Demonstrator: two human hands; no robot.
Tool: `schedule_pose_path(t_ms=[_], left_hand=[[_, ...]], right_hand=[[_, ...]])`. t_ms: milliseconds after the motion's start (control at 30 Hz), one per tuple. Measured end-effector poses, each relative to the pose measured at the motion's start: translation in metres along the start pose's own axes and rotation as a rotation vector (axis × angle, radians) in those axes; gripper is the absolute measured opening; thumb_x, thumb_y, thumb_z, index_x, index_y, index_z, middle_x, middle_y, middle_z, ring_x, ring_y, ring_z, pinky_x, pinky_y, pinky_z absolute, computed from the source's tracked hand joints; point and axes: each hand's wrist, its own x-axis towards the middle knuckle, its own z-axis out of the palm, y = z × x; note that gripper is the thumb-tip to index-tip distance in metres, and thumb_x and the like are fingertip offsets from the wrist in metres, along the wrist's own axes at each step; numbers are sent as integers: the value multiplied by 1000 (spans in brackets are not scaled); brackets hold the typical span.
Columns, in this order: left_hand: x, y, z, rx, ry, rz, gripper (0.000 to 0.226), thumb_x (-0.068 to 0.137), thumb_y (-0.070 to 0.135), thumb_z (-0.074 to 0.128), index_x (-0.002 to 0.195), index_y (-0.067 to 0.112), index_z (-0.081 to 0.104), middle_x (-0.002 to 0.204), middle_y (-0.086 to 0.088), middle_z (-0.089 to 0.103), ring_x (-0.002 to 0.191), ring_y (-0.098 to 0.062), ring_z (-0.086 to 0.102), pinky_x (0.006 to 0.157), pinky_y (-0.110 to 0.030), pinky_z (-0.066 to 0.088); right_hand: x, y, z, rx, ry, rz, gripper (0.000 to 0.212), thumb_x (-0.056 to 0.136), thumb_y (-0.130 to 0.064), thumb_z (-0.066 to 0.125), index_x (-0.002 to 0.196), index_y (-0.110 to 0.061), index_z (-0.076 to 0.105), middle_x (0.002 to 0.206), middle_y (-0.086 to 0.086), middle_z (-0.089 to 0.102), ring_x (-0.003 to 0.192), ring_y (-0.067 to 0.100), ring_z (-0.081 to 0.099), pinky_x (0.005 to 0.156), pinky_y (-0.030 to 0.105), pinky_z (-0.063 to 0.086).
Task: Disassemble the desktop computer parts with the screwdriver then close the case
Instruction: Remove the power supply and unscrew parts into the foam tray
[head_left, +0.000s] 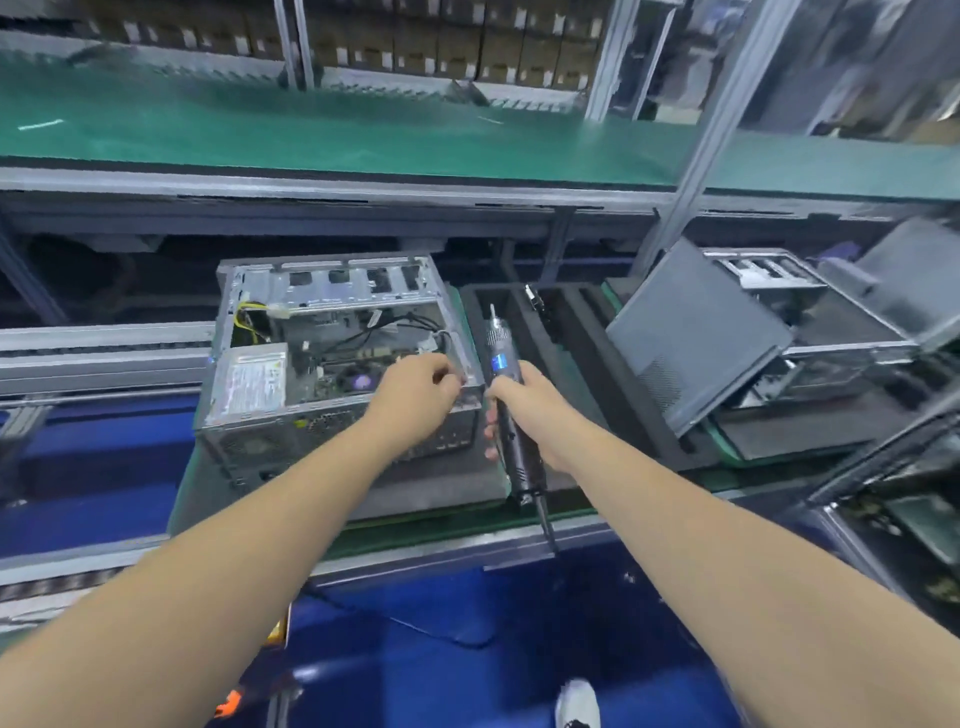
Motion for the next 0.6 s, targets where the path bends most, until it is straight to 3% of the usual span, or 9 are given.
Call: schedule_pose_path(t_ms=[67,133,267,333,400,533,600], left_hand=[[11,10,39,-255,-84,-140,21,96,17,53,88,15,73,80,-1,76,67,-14,73,61,-29,55],[18,13,86,-360,-203,-254,21,96,16,55,86,14,73,79,-2,77,67,-13,74,57,-28,53],[43,8,169,-259,-199,-401,19,98,17,57,84,16,71,80,-2,77,72,-15,75,56,-26,53],[59,7,190,-174,-131,-464,19,95,16,58,80,18,70,76,0,75,68,-11,72,57,-25,51],[76,8,202,-103,-40,-505,19,91,16,59,76,20,71,68,6,72,59,-7,66,60,-23,47],[107,13,217,87,70,-511,17,93,21,62,78,25,70,77,7,71,76,-18,67,72,-31,53],[119,19,225,181,74,-484,16,95,21,60,85,23,72,84,4,71,81,-21,66,77,-38,57]], right_hand=[[19,20,-39,-72,23,47,30,85,-36,60,109,-24,47,105,19,67,85,26,68,82,48,63],[42,45,-79,-135,22,109,38,80,-45,60,109,-27,44,119,20,64,100,32,63,100,57,53],[106,88,-148,-94,-20,133,32,90,-36,60,116,-20,50,104,13,59,89,31,61,94,59,56],[131,96,-168,3,-94,155,26,94,-27,58,116,-15,52,93,15,61,72,30,66,74,53,61],[148,99,-182,28,-162,191,20,95,-22,56,113,-14,52,87,16,61,62,29,65,63,47,60],[173,107,-197,-28,-279,244,17,93,-28,56,109,-24,54,82,11,65,65,30,69,64,46,59],[184,113,-199,-72,-313,247,14,94,-30,55,108,-28,55,89,10,67,73,30,70,71,49,60]])
